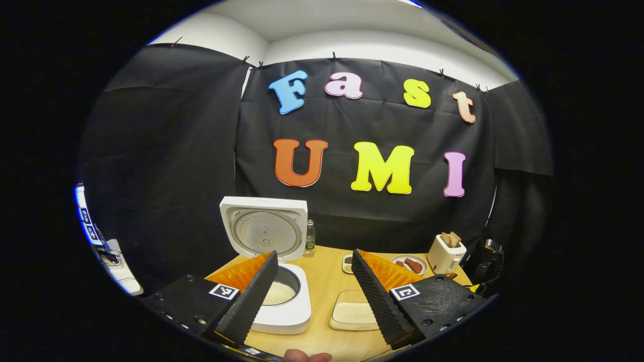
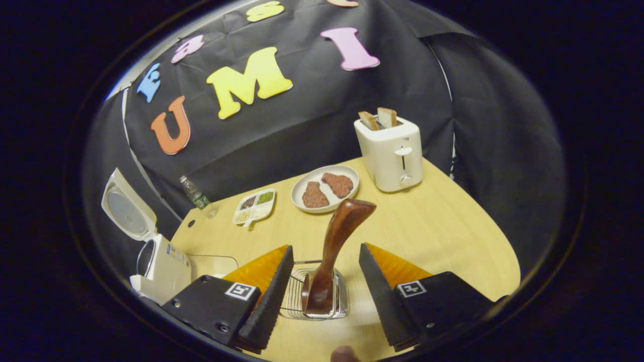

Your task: Close the left gripper, press the button to open the rice cooker; take a wooden spoon from the chopstick holder with the right hand, scoop a spoonful of rice and pour it into the rice cooker, then put the wooden spoon back into the chopstick holder.

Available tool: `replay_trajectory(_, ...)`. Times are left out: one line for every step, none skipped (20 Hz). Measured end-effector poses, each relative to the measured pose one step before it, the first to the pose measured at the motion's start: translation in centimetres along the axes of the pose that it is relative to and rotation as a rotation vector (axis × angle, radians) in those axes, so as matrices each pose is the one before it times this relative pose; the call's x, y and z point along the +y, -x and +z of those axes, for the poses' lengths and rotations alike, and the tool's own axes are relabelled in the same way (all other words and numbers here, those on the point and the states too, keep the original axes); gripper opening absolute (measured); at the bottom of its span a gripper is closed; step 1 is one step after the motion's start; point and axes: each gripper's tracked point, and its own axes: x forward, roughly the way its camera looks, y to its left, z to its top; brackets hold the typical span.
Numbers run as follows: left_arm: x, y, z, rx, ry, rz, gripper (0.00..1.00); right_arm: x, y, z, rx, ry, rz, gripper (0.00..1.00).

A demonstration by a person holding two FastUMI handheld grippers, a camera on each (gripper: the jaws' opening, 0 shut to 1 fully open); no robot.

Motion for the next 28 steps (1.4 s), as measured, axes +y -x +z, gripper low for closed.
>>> replay_trajectory(0.069, 0.002, -0.184, 0.01183, -0.00342, 0.00584, 0.94, -0.112, -0.701, -0.185, 0.0134, -0.01922, 0.00279, 0.83)
replay_trajectory(0.002, 0.028, -0.106, 0.00921, -0.00033, 0.00541, 0.94, 0.033, -0.562, -0.102, 0.00957, -0.01652, 0.00867, 0.81)
replay_trajectory(-0.069, 0.024, -0.229, 0.01057, 0.00285, 0.00351, 0.94, 0.227, -0.49, -0.098, 0.00731, -0.01027, 0.00888, 0.7)
replay_trajectory(0.062, -0.111, -0.056, 0.00431, 0.00313, 0.00254, 0.94, 0.214, -0.506, 0.102, 0.00306, -0.00535, 0.00945, 0.72)
replay_trajectory(0.008, -0.115, 0.012, 0.0047, 0.00258, 0.00129, 0.94, -0.079, -0.233, 0.046, 0.00023, 0.00184, 0.00379, 0.65)
replay_trajectory(-0.092, -0.122, -0.045, 0.00231, 0.002, -0.00048, 0.94, 0.045, -0.379, 0.116, 0.00036, -0.00185, 0.00382, 0.61)
replay_trajectory(-0.015, -0.207, -0.024, 0.00123, 0.00125, -0.00124, 0.94, 0.273, -0.25, 0.111, 0.00193, -0.00534, 0.01133, 0.53)
replay_trajectory(-0.006, -0.025, 0.112, -0.00076, 0.0, -0.00149, 0.94, 0.131, -0.344, 0.145, -0.00007, -0.00318, 0.00506, 0.49)
replay_trajectory(-0.036, 0.039, -0.069, 0.00247, -0.00074, -0.00266, 0.94, -0.107, -0.091, -0.064, 0.00459, -0.00732, -0.00046, 0.41)
replay_trajectory(-0.107, -0.142, -0.111, 0.00423, -0.00243, -0.00463, 0.94, 0.114, -0.144, -0.033, 0.00302, -0.01363, 0.00336, 0.37)
replay_trajectory(0.001, -0.007, -0.063, 0.0017, -0.00308, -0.00417, 0.94, -0.124, 0.102, 0.236, -0.00403, -0.00659, -0.00637, 0.31)
replay_trajectory(-0.026, 0.001, -0.041, -0.00015, -0.00244, -0.00454, 0.94, -0.153, 0.019, 0.044, -0.00006, -0.00319, -0.00809, 0.28)
replay_trajectory(0.09, -0.015, -0.036, -0.00194, -0.00075, -0.00441, 0.94, 0.196, 0.435, -0.111, -0.00282, -0.00524, -0.00065, 0.24)
replay_trajectory(0.085, -0.11, 0.135, -0.00364, 0.00128, -0.00528, 0.94, 0.018, 0.379, -0.057, -0.00148, -0.00249, -0.00666, 0.23)
replay_trajectory(0.042, -0.059, 0.045, -0.00189, 0.00539, -0.00772, 0.94, 0.082, 0.497, -0.068, -0.00328, -0.00447, -0.00652, 0.22)
replay_trajectory(0.052, -0.107, 0.093, -0.0018, 0.00677, -0.00834, 0.94, 0.062, 0.405, 0.077, -0.00682, -0.00585, -0.00855, 0.22)
replay_trajectory(0.061, -0.056, 0.0, -0.00013, 0.00719, -0.00872, 0.94, 0.007, 0.485, 0.037, -0.00968, -0.00436, -0.01269, 0.21)
replay_trajectory(0.003, 0.031, -0.018, -0.00109, 0.0062, -0.00929, 0.94, 0.066, 0.494, 0.265, -0.01296, -0.00325, -0.01123, 0.2)
replay_trajectory(0.713, 0.253, -0.005, -0.00225, 0.00553, -0.01, 0.94, 0.204, 0.604, 0.213, -0.0173, 0.00305, -0.01355, 0.18)
replay_trajectory(0.121, 0.137, 0.114, -0.00408, 0.00342, -0.01192, 0.94, 0.221, 0.549, 0.271, -0.01306, 0.0077, -0.00982, 0.17)
replay_trajectory(0.107, 0.104, -0.034, -0.00211, -0.00069, -0.01275, 0.94, 0.269, 0.761, 0.123, -0.00873, 0.00913, -0.01031, 0.15)
replay_trajectory(0.191, 0.278, 0.044, -0.00523, -0.00382, -0.01088, 0.94, 0.247, 0.78, 0.309, -0.01555, 0.01054, -0.0123, 0.14)
replay_trajectory(0.195, -0.019, -0.047, -0.00522, -0.00589, -0.01059, 0.94, 0.282, 0.801, 0.694, -0.02248, 0.00647, -0.01091, 0.13)
replay_trajectory(0.216, 0.182, 0.043, -0.00578, -0.00694, -0.00842, 0.94, 0.241, 0.847, 0.766, -0.02247, 0.0054, -0.01227, 0.13)
replay_trajectory(0.257, 0.11, 0.112, -0.00722, -0.00554, -0.01225, 0.94, 0.341, 0.79, 0.545, -0.01886, 0.00368, -0.00561, 0.13)
replay_trajectory(0.059, -0.033, 0.039, -0.0058, -0.00546, -0.01762, 0.94, 0.445, 1.034, 0.768, -0.01733, -0.00005, -0.00639, 0.12)
replay_trajectory(0.279, 0.142, 0.2, -0.00997, -0.00687, -0.01324, 0.94, 0.419, 0.785, 0.425, -0.01275, 0.00124, -0.00361, 0.12)
replay_trajectory(0.403, 0.077, 0.381, -0.01657, -0.00345, -0.01593, 0.94, 0.456, 0.954, 0.557, -0.01333, 0.00578, -0.00809, 0.12)
